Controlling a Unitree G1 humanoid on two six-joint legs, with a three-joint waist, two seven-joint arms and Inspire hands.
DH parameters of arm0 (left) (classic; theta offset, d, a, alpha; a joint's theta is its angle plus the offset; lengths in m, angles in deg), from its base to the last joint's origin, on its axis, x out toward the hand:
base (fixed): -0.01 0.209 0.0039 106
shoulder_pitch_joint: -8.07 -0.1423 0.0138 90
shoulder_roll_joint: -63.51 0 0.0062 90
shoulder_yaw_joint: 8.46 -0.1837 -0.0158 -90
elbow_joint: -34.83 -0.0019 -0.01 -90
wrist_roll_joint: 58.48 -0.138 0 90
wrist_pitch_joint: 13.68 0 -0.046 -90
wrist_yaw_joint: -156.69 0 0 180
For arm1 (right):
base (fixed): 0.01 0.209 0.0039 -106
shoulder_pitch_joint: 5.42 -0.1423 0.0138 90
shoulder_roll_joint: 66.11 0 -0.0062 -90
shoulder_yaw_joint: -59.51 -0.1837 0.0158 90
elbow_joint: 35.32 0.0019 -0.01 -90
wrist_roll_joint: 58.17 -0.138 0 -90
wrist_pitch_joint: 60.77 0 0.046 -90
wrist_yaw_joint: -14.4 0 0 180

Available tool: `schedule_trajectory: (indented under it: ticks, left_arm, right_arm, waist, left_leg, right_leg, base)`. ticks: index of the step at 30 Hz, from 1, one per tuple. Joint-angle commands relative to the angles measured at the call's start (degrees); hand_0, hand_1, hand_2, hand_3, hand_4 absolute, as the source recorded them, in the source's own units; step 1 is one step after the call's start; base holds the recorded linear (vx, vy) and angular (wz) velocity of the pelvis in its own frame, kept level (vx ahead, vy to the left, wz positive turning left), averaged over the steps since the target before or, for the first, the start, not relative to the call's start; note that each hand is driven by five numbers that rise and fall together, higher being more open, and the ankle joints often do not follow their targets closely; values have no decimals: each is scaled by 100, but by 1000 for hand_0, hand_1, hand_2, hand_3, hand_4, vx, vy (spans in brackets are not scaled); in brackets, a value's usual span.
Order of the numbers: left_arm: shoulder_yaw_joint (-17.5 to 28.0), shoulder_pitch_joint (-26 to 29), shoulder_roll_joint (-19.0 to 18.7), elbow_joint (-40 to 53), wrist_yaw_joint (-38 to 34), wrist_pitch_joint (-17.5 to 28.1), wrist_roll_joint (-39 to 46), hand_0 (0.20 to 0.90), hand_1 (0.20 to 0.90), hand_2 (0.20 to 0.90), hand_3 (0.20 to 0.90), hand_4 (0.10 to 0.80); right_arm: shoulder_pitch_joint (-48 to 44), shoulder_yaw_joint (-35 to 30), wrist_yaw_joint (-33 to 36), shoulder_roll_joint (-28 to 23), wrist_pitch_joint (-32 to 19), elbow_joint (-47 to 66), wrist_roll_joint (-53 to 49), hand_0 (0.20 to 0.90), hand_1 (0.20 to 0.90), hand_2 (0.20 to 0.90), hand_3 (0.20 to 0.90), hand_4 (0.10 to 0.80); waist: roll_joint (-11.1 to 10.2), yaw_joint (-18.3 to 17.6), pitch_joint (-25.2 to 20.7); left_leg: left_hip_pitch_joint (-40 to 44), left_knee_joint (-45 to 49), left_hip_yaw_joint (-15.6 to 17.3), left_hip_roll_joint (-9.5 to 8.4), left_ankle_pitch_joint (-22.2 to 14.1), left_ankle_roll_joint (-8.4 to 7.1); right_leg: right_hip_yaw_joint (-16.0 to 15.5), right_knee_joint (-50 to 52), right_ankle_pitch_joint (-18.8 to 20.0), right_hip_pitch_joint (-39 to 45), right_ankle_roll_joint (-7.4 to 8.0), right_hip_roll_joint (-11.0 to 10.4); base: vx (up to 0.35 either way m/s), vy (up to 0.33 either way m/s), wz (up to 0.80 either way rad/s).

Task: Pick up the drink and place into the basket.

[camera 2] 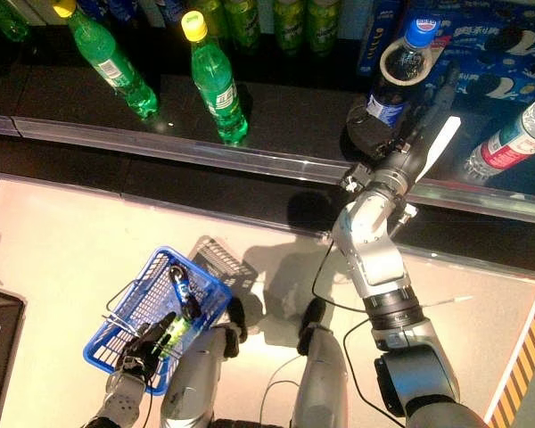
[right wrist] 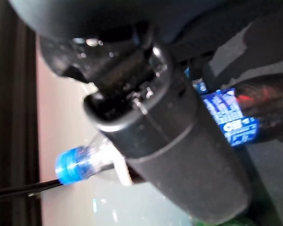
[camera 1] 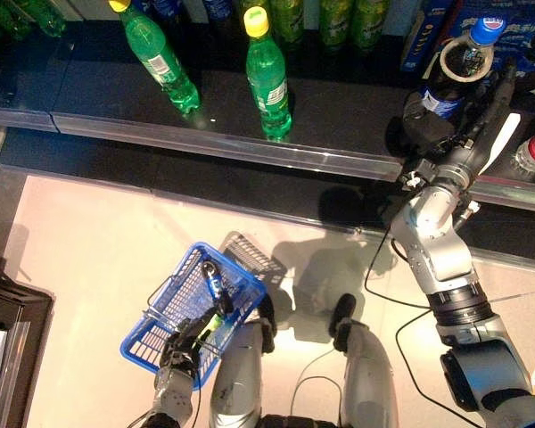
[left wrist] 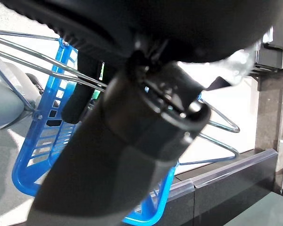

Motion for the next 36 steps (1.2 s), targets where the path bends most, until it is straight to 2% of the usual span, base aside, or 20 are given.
schedule_trajectory:
  ticks: [1, 13, 15, 16, 17, 29, 30, 32, 36]
  left_arm:
    - [-188, -643, 2, 741, 383, 201, -37, 300, 300, 300, 200, 100]
    - [-347, -579, -169, 956, 417, 117, 82, 300, 300, 300, 200, 100]
    - [-365, -555, -189, 1020, 428, 115, 69, 300, 300, 300, 200, 100]
    - [-398, -569, -217, 1039, 424, 112, 77, 300, 300, 300, 200, 100]
    - [-419, -560, -245, 1064, 418, 115, 105, 300, 300, 300, 200, 100]
    - [-500, -546, -381, 1229, 395, 91, 179, 300, 300, 300, 200, 100]
    - [-523, -541, -381, 1262, 405, 108, 197, 300, 300, 300, 200, 100]
    - [-563, -551, -409, 1305, 436, 146, 247, 300, 300, 300, 200, 100]
    - [-539, -547, -425, 1309, 457, 160, 288, 300, 300, 300, 200, 100]
  right_arm:
    - [-961, -199, 177, -634, -228, 377, 138, 900, 900, 900, 900, 800]
    - [-1612, -189, 286, -902, -157, -226, -98, 900, 900, 900, 900, 800]
    - [-1767, -133, 288, -957, -172, -352, -123, 900, 900, 900, 900, 800]
    - [-1793, -110, 308, -968, -173, -367, -141, 900, 900, 900, 900, 800]
    - [-1834, -97, 334, -985, -182, -372, -166, 900, 900, 900, 900, 800]
    - [-2226, -33, 549, -1231, -236, -690, -403, 900, 900, 900, 900, 800]
    - [-2310, 7, 548, -1277, -244, -771, -423, 844, 844, 844, 834, 734]
    - [-2390, 52, 562, -1350, -283, -835, -429, 300, 300, 300, 200, 100]
    - [-2424, 57, 565, -1362, -318, -849, -422, 300, 300, 300, 200, 100]
  waist:
    - [140, 23, -120]
    - [218, 133, -120]
    - [217, 140, -120]
    - [221, 150, -120]
    - [220, 154, -120]
    - [162, 220, -120]
    - [170, 232, -120]
    - [180, 240, -120]
    - [189, 234, -120]
  left_leg:
    - [-394, 789, -523, 64, 711, -302]
    - [-803, 758, -638, -39, 663, -247]
    - [-840, 680, -579, -35, 580, -218]
    - [-781, 711, -641, -41, 448, -289]
    - [-818, 703, -642, -36, 456, -297]
    - [-1062, 620, -673, -31, 350, -293]
    - [-1077, 558, -663, -49, 329, -285]
    - [-1127, 502, -657, -69, 308, -278]
    - [-1139, 420, -621, -95, 271, -273]
  right_leg:
    - [-195, -293, 29, 388, 132, -101]
    - [-113, -213, 126, -100, 187, -136]
    - [-100, -209, 152, -211, 214, -148]
    - [-45, -154, 20, -167, 279, -134]
    - [-48, -154, 24, -205, 280, -125]
    - [-62, -160, 50, -485, 322, -68]
    - [-61, -190, 64, -519, 332, -74]
    - [-45, -186, 73, -612, 343, -77]
    - [-29, -196, 71, -680, 352, -67]
  base:
    - [0, 0, 0]
    - [0, -4, 1]
    - [25, -8, 0]
    - [43, -26, -1]
    - [42, -33, 0]
    - [-1, -26, 0]
    - [0, 0, 0]
    - [-44, 0, 1]
    - [-13, 2, 0]
